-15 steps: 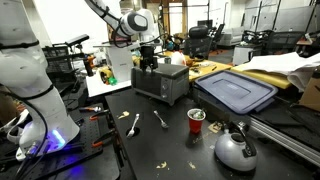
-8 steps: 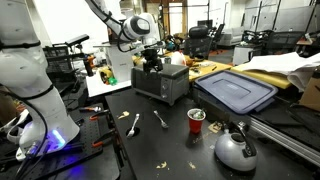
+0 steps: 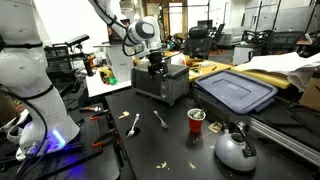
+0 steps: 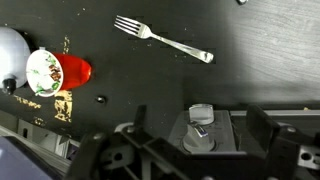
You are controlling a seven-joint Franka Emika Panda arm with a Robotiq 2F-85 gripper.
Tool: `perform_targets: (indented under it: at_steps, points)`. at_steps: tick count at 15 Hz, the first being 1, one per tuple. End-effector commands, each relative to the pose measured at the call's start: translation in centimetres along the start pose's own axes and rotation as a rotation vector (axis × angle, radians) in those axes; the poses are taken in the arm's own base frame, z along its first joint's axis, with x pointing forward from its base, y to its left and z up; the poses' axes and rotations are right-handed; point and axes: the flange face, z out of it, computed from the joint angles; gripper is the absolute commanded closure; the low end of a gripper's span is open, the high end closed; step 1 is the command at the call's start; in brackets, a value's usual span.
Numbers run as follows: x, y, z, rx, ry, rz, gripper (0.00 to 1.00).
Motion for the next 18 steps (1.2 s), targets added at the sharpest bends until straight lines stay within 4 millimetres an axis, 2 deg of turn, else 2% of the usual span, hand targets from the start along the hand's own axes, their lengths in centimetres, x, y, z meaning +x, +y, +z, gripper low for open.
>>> perform_targets:
  at_steps: [1, 8, 18]
  points:
    - [1.1, 0.8, 0.1, -0.050, 0.021, -0.006, 0.00]
    - [1.9, 0.2, -0.8, -0.084, 0.068, -0.046, 0.00]
    - [2.3, -0.4, 0.8, -0.103, 0.060, -0.046, 0.00]
